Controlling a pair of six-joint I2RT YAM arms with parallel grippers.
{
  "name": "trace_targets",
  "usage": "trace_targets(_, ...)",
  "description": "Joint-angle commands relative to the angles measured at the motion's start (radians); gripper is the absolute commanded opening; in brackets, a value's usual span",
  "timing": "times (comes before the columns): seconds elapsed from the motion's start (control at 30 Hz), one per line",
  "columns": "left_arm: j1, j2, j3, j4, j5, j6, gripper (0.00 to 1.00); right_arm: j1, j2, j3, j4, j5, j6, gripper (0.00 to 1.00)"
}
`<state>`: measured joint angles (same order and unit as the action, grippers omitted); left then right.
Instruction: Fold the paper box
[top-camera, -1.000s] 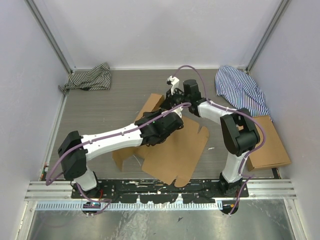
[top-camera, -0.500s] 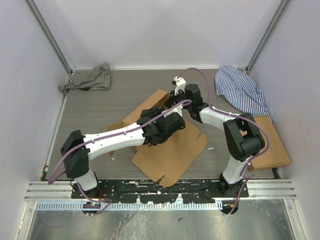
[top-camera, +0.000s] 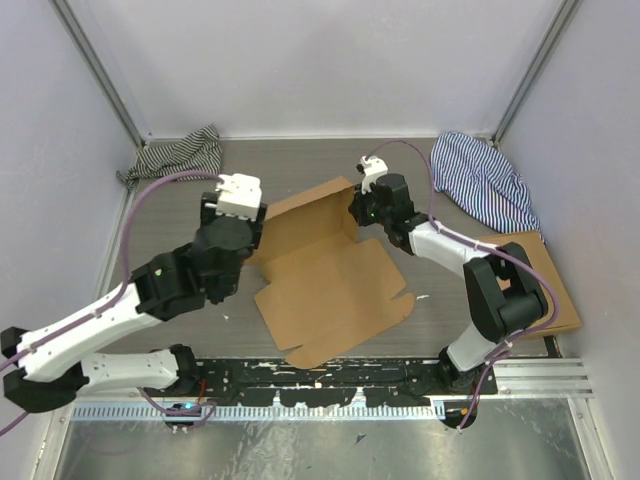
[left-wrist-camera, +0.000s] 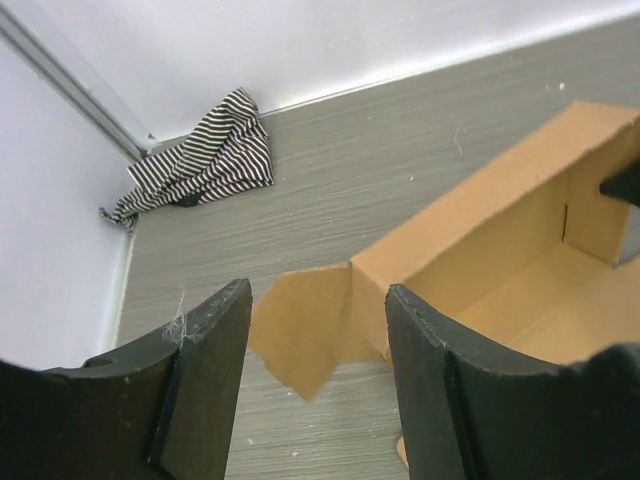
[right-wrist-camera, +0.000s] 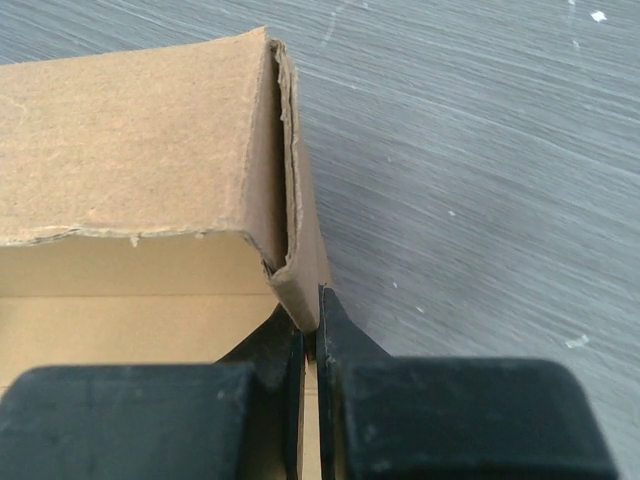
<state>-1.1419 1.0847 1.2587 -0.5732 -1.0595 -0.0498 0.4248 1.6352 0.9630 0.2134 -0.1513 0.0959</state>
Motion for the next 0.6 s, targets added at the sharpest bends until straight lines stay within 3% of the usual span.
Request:
trace_targets(0.0,0.008,-0.074,-0.115,0.121,-0.057,-0.101,0.63,0.043,-0.122,-0.045,-0.066,0.143,-0.049,0.01)
trace_targets(0.17,0.056,-0.088,-0.14,0.078,-0.103,-0.2,0.63,0.117,-0.209,-0.137,-0.044,0.266,-0.051,0.01)
trace_targets(0.27,0.095,-0.081,-0.183,0.146,-0.09,-0.208,0.63,0.146,-0.248,-0.218,0.022,0.322,-0.024,0.01)
trace_targets(0.43,0.207,-0.038,-0.251,0.337,0.104,-0.175,0.62,0.158,-0.281,-0.316,0.122,0.39,0.012,0.01)
trace_targets(0.57,0.257,0.079,-0.208,0.355,0.188,-0.186,0.61,0.158,-0.275,-0.335,0.133,0.384,0.021,0.01)
